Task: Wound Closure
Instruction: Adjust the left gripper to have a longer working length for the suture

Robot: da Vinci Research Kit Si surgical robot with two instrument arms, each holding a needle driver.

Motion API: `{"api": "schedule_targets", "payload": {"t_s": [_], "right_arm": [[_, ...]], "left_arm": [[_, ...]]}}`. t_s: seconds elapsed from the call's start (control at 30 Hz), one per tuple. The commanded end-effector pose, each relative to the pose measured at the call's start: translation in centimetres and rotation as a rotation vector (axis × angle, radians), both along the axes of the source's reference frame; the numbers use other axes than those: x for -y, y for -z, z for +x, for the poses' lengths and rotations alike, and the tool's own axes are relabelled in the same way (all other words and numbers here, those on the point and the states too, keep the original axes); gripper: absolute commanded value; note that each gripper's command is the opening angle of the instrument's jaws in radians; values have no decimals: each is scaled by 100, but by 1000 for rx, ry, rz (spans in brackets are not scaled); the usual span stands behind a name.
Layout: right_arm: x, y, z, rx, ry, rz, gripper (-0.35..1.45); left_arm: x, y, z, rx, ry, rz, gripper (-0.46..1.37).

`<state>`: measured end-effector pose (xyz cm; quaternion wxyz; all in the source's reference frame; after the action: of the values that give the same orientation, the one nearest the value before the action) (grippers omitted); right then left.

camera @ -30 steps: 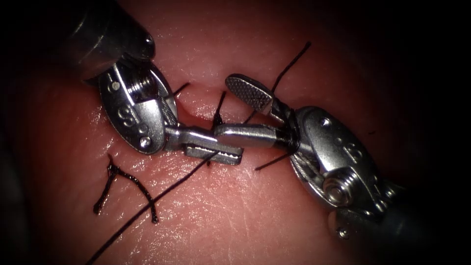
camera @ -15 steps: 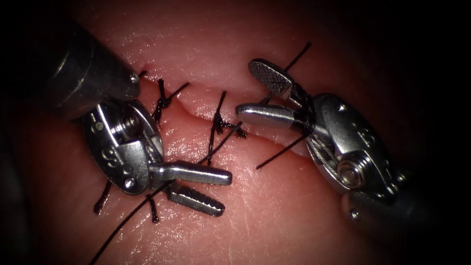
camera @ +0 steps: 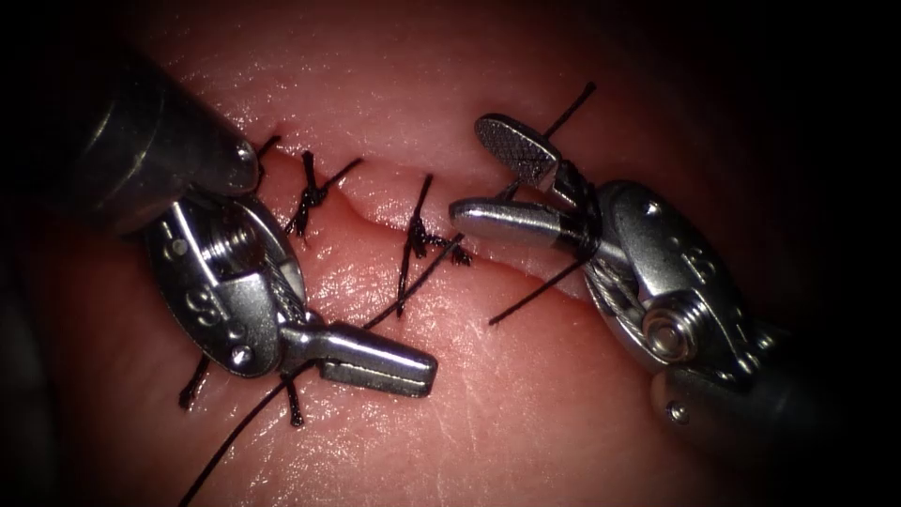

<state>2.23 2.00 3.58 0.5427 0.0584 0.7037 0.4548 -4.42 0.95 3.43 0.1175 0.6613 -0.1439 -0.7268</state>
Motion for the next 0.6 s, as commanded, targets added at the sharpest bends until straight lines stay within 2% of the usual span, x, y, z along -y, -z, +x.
{"api": "schedule_targets", "payload": {"t_s": [0.03, 0.07, 0.13, 0.2, 0.3, 0.6], "right_arm": [[0, 0, 0, 0, 0, 0, 95], [0, 0, 0, 0, 0, 0, 94], [1, 1, 0, 0, 0, 0, 94], [1, 1, 0, 2, 2, 1, 94], [1, 1, 0, 2, 2, 1, 94], [1, 1, 0, 2, 2, 1, 93]], "left_arm": [[0, 0, 0, -8, -6, 22, -35], [-1, 1, 0, -8, 4, 52, -35], [0, 1, 1, -14, 25, 87, 83], [0, 0, 3, -19, 46, 98, 112], [0, 0, 7, -13, 87, 97, 122], [-1, 0, 30, -27, 134, 101, 115]]}}
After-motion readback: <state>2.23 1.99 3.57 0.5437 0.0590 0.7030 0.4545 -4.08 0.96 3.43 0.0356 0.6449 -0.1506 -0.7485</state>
